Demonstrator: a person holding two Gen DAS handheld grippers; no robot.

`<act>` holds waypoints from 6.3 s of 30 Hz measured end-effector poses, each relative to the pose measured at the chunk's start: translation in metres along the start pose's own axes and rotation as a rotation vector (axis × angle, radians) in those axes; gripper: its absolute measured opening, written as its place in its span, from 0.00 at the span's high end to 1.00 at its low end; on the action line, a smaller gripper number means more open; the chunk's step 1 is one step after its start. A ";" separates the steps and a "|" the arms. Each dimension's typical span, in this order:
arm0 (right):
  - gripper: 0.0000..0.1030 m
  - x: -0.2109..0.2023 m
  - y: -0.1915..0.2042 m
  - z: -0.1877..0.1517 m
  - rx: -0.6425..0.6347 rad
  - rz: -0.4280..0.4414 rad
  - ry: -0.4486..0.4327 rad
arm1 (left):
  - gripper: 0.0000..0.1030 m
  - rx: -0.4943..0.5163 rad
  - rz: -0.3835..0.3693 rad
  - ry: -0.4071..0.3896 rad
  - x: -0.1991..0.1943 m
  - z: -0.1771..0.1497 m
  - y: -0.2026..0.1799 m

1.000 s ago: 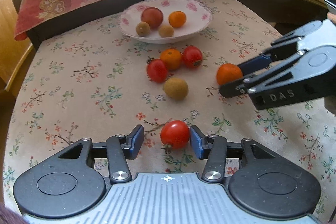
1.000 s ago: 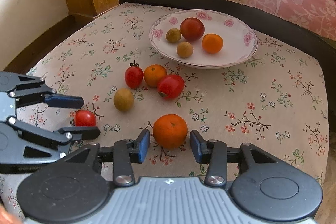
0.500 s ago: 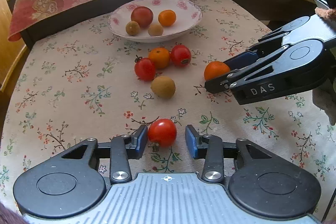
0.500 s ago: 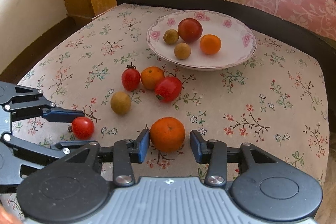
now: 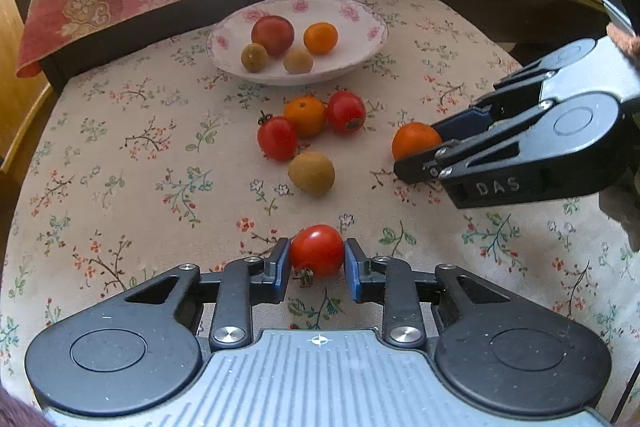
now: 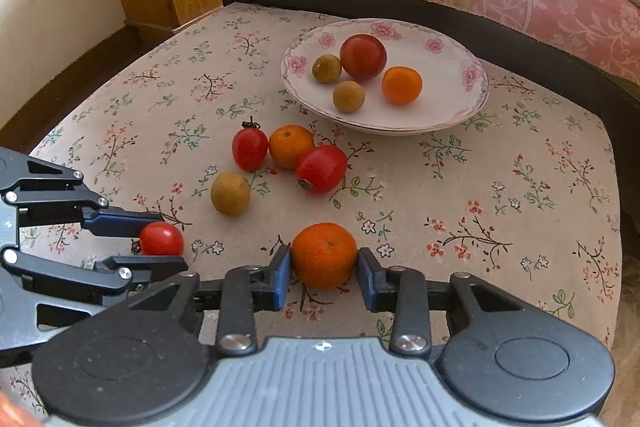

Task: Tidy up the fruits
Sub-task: 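Lift both held tomatoes and carry them toward the white plate, then lower both tomatoes into the white plate, then open both tools to release the tomatoes in the plate, then close left tool on a brown fruit while right tool moves toward a red tomato, then close right tool on the red tomato while left tool holds the brown fruit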

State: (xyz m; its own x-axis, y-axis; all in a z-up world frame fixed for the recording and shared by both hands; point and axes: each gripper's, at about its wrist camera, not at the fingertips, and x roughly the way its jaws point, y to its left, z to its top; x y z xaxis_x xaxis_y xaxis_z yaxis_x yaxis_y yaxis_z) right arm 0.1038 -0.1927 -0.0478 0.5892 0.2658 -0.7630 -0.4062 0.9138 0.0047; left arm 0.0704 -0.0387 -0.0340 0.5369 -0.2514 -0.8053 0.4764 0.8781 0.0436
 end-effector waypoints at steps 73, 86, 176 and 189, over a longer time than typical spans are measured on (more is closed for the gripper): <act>0.63 0.023 -0.047 0.077 0.066 -0.097 -0.137 | 0.67 -0.058 0.097 -0.105 0.055 0.112 0.030; 0.63 0.037 -0.051 0.082 0.060 -0.108 -0.134 | 0.67 -0.043 0.125 -0.104 0.066 0.115 0.030; 0.62 -0.007 -0.021 0.027 0.147 -0.134 -0.086 | 0.52 -0.037 0.045 -0.020 0.038 0.042 -0.003; 0.62 0.003 -0.020 0.027 0.167 -0.168 -0.050 | 0.64 -0.016 0.054 -0.040 0.034 0.034 -0.008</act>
State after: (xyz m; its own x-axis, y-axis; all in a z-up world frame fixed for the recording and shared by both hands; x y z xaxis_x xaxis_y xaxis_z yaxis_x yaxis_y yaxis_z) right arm 0.1325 -0.2015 -0.0329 0.6742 0.1172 -0.7292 -0.1810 0.9834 -0.0093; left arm 0.1087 -0.0680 -0.0413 0.5891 -0.2189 -0.7779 0.4347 0.8973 0.0767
